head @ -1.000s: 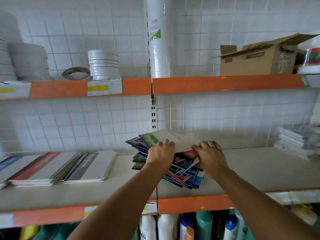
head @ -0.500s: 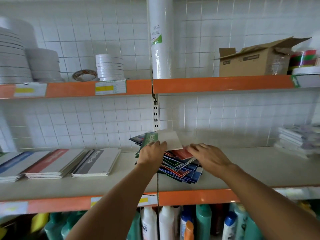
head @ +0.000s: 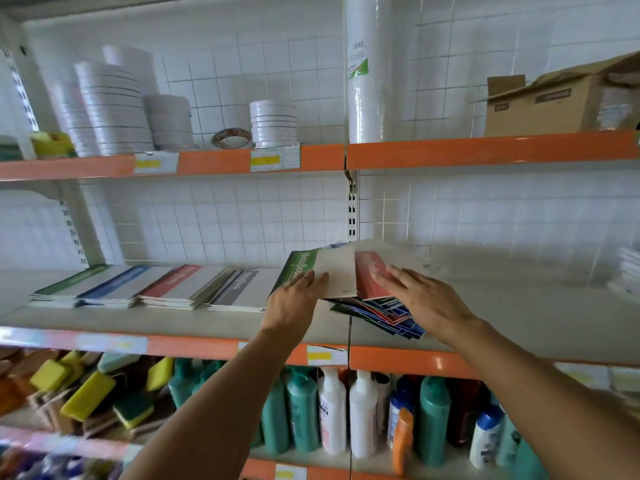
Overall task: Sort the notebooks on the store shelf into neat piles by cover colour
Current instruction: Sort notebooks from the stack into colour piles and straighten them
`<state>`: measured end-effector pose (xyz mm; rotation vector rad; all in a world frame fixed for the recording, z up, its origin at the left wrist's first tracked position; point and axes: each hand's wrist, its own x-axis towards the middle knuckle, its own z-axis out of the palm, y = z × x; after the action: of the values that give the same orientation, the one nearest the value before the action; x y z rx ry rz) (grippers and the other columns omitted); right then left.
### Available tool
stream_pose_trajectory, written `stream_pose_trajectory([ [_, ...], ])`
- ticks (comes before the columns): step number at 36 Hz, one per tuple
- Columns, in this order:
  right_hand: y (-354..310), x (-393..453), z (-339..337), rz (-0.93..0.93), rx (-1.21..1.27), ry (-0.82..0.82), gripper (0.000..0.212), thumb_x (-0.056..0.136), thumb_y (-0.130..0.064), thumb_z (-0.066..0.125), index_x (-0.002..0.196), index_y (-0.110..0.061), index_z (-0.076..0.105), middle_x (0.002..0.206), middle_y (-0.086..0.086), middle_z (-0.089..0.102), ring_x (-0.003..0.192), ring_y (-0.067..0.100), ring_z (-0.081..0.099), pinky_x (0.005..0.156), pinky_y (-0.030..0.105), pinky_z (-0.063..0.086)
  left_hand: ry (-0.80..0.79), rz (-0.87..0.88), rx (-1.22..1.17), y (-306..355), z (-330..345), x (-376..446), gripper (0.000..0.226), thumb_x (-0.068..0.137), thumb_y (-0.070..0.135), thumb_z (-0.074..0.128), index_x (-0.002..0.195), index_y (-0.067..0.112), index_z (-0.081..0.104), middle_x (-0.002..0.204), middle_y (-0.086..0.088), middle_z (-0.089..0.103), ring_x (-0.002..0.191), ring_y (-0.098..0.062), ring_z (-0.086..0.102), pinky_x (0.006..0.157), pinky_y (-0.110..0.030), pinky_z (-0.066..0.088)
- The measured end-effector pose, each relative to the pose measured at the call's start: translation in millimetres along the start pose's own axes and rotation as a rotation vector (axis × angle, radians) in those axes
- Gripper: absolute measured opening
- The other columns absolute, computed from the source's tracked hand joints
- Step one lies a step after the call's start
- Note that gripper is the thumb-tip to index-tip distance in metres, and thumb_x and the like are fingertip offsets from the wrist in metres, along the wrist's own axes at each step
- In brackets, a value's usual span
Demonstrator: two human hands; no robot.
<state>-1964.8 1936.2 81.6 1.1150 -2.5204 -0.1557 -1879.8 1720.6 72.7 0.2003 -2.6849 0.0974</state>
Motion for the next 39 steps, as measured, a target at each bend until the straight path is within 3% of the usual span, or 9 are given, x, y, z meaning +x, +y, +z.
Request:
stream_pose_trajectory([
  [19,-153,66,-15,-0.012,0.078,0.09,0.079,0.09,0.012,0.034,0.153,-0.027,0.006,0.161,0.003,0.004,0.146,0.018,0.017,0.115,0.026,0.019,-0.033,-0.12,-0.007,-160,-12,-90,0.06,0.098,0.005,0.032,0.151,0.03,0.022,0.158,0.003,0.021,0.144,-0.017,0.023,0.109,-0.028,0.027],
  [21,-178,83,-8,-0.054,0.027,0.206,0.076,0.077,0.014,0.046,0.144,-0.021,0.04,0.15,0.014,0.038,0.13,0.026,0.048,0.101,0.031,0.043,-0.055,-0.122,0.015,-188,-9,-99,0.063,0.096,0.005,0.037,0.151,0.03,0.021,0.158,0.003,0.021,0.144,-0.017,0.022,0.11,-0.027,0.025],
  [22,-189,90,-5,-0.066,0.015,0.242,0.072,0.064,0.013,0.06,0.128,-0.019,0.06,0.13,0.016,0.058,0.108,0.028,0.065,0.082,0.032,0.055,-0.065,-0.124,0.024,-202,-8,-103,0.065,0.095,0.006,0.041,0.151,0.03,0.02,0.158,0.002,0.02,0.144,-0.016,0.022,0.111,-0.027,0.025],
  [23,-198,97,1,-0.073,-0.013,0.226,0.072,0.047,0.013,0.073,0.112,-0.018,0.071,0.112,0.014,0.069,0.089,0.027,0.071,0.066,0.032,0.057,-0.077,-0.127,0.03,-215,-8,-107,0.067,0.094,0.006,0.044,0.152,0.03,0.019,0.158,0.002,0.02,0.144,-0.017,0.021,0.111,-0.027,0.025],
  [25,-213,109,14,-0.071,-0.042,0.255,0.076,0.033,0.017,0.077,0.101,-0.017,0.076,0.099,0.01,0.073,0.077,0.025,0.073,0.057,0.03,0.057,-0.093,-0.139,0.041,-236,-8,-112,0.063,0.097,0.007,0.04,0.152,0.028,0.018,0.158,0.002,0.019,0.144,-0.017,0.022,0.11,-0.027,0.026],
  [28,-240,118,9,-0.055,0.019,0.151,0.084,0.055,0.016,0.075,0.129,-0.019,0.06,0.13,0.014,0.059,0.11,0.027,0.064,0.087,0.03,0.053,-0.089,-0.148,0.041,-263,-2,-117,0.057,0.1,0.009,0.034,0.152,0.027,0.018,0.158,0.001,0.021,0.144,-0.018,0.023,0.11,-0.029,0.027],
  [30,-248,123,10,-0.042,0.024,0.069,0.083,0.083,0.013,0.049,0.151,-0.024,0.021,0.158,0.006,0.021,0.142,0.021,0.03,0.113,0.027,0.025,-0.108,-0.157,0.039,-278,5,-119,0.061,0.098,0.008,0.04,0.152,0.029,0.02,0.158,0.002,0.022,0.144,-0.018,0.023,0.111,-0.03,0.028],
  [33,-263,129,3,-0.024,0.092,-0.032,0.084,0.087,0.015,0.034,0.153,-0.027,0.003,0.161,-0.001,0.002,0.147,0.015,0.012,0.116,0.024,0.011,-0.128,-0.165,0.025,-295,12,-120,0.07,0.092,0.007,0.053,0.151,0.03,0.022,0.157,0.003,0.025,0.143,-0.017,0.025,0.111,-0.031,0.029],
  [39,-279,160,7,-0.035,0.085,-0.027,0.075,0.093,0.008,0.03,0.153,-0.027,0.002,0.161,-0.001,0.003,0.146,0.014,0.014,0.115,0.023,0.013,-0.084,-0.175,0.009,-320,19,-108,0.06,0.098,0.006,0.035,0.151,0.029,0.02,0.158,0.003,0.021,0.145,-0.015,0.021,0.111,-0.027,0.025],
])
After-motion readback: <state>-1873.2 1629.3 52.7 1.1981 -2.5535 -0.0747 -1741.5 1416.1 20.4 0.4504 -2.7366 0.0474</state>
